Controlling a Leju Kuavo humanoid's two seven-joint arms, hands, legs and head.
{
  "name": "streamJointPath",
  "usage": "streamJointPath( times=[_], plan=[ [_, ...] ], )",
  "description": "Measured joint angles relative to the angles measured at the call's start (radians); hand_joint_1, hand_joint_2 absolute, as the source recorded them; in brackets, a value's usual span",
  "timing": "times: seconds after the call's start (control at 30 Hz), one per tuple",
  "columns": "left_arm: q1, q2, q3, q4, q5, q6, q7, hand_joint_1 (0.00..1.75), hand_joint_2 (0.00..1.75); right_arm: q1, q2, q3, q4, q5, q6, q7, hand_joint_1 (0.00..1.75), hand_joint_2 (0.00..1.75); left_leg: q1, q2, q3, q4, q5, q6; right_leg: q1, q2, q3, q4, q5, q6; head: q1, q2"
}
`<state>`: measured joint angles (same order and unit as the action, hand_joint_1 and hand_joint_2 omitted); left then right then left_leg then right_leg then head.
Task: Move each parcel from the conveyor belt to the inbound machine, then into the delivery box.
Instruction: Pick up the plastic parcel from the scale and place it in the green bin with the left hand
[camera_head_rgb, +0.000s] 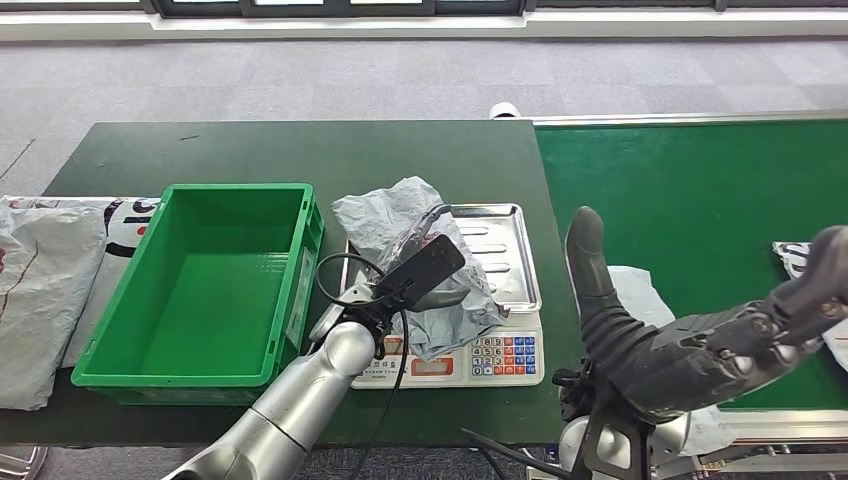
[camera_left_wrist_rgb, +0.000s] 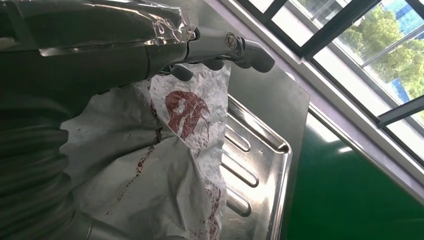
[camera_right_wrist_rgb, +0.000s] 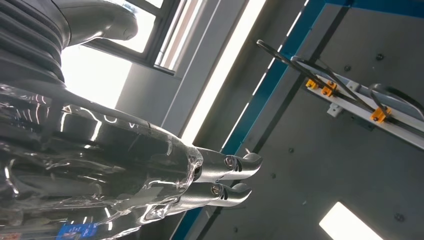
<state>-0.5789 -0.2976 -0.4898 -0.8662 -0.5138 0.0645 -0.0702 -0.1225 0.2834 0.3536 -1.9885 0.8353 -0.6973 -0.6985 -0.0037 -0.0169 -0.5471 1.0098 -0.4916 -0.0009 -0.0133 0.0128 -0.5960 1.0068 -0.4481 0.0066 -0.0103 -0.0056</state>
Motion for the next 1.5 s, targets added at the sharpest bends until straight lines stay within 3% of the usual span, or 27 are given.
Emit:
streamJointPath(
  times=[0.37,0.4,0.5,0.53,0.7,1.23,1.33,1.5],
  plan=[
    [-0.061,-0.007,-0.015,0.129,-0.053,-0.002,0.01,0.0,1.75,-0.015,0.002,0.0,0.025,-0.009,0.0,0.0,0.0,1.75,0.0,0.0,0.0,0.0,0.0,0.0,0.0,0.0,0.0,0.0,0.0,0.0,0.0,0.0],
    [-0.077,-0.009,-0.022,0.164,-0.069,-0.004,0.013,0.1,1.75,-0.02,0.003,0.0,0.03,-0.009,0.0,0.0,0.0,1.75,0.0,0.0,0.0,0.0,0.0,0.0,0.0,0.0,0.0,0.0,0.0,0.0,0.0,0.0],
    [-0.108,-0.018,-0.043,0.253,-0.111,-0.011,0.019,1.41,1.75,-0.028,0.004,0.0,0.043,-0.011,0.0,0.0,0.0,1.75,0.0,0.0,0.0,0.0,0.0,0.0,0.0,0.0,0.0,0.0,0.0,0.0,0.0,0.0],
    [-0.117,-0.02,-0.051,0.279,-0.125,-0.018,0.024,1.75,1.75,-0.031,0.005,0.0,0.048,-0.012,0.0,0.002,0.0,1.75,0.0,0.0,0.0,0.0,0.0,0.0,0.0,0.0,0.0,0.0,0.0,0.0,0.0,0.0],
    [-0.154,-0.025,-0.08,0.348,-0.23,-0.076,0.068,1.75,1.75,-0.042,0.005,0.0,0.07,-0.022,0.0,0.005,0.0,1.75,0.0,0.0,0.0,0.0,0.0,0.0,0.0,0.0,0.001,0.0,0.0,0.0,0.0,0.0],
    [-0.24,-0.035,-0.138,0.452,-0.321,-0.052,0.077,1.75,1.75,-0.09,0.008,0.0,0.113,-0.014,0.0,0.001,0.0,1.75,0.0,0.0,0.001,0.0,0.001,-0.001,0.0,0.0,0.001,0.0,0.0,0.0,0.0,0.0],
    [-0.243,-0.034,-0.143,0.451,-0.351,0.029,0.085,1.75,1.75,-0.096,0.008,0.0,0.114,-0.01,0.0,0.001,0.0,1.75,0.0,0.0,0.001,0.0,0.001,-0.001,0.0,0.0,0.001,0.0,0.0,0.0,0.0,0.0],
    [-0.234,-0.016,-0.139,0.376,-0.351,0.34,0.042,1.75,1.75,-0.1,0.008,0.0,0.114,-0.016,0.0,0.001,0.0,1.75,0.0,-0.001,0.0,0.0,0.001,-0.001,0.0,0.0,0.001,0.0,0.0,0.0,0.0,0.0]
  ],
)
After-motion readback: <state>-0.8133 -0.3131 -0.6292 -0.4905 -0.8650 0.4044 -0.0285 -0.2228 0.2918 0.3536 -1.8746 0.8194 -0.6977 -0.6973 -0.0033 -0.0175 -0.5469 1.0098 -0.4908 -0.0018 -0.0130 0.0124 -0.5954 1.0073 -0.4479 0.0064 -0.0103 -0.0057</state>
